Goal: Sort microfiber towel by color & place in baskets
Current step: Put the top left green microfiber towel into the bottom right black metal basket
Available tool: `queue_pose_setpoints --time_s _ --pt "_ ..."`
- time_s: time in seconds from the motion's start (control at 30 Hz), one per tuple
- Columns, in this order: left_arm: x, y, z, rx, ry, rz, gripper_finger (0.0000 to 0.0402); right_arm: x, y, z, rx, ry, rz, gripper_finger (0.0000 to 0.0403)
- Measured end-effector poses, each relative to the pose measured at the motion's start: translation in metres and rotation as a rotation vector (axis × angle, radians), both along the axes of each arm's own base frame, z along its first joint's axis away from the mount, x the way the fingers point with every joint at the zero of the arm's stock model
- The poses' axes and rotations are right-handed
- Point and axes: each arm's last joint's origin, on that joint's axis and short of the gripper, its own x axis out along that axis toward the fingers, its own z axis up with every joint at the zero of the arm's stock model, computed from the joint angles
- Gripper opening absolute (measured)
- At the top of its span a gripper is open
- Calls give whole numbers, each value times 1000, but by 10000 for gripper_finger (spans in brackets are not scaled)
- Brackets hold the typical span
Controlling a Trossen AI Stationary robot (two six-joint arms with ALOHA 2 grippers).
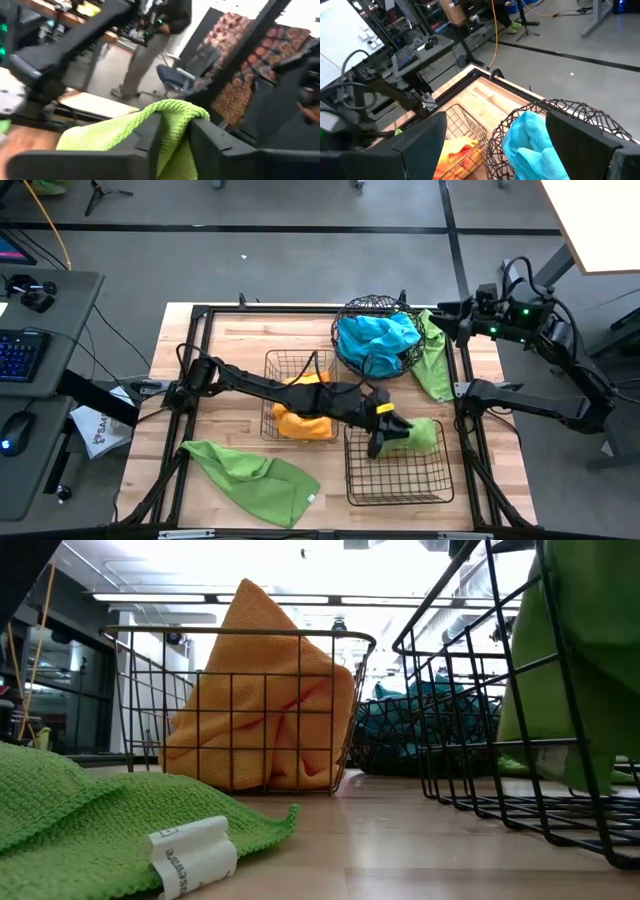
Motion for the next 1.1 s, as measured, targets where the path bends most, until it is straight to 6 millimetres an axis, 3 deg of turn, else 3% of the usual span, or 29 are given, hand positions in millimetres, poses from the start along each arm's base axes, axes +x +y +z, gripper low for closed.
queue_pose_setpoints --time_s 0.23,0.4,0.6,0.77,0.93,1.1 --pt "-10 -31 31 31 144 -146 168 0 0 0 -24 13 28 337" --pt "-18 -38 40 117 270 -163 203 1 1 0 -27 15 44 337" --pt "-16 -25 33 181 324 -13 209 1 1 0 -42 22 48 337" --pt "-11 -12 41 159 263 81 209 1 1 0 -20 12 41 337" --pt "-12 -9 36 219 296 23 209 1 1 -1 1 3 35 337" --pt "-22 -13 19 127 512 -120 209 2 0 -1 9 9 34 337"
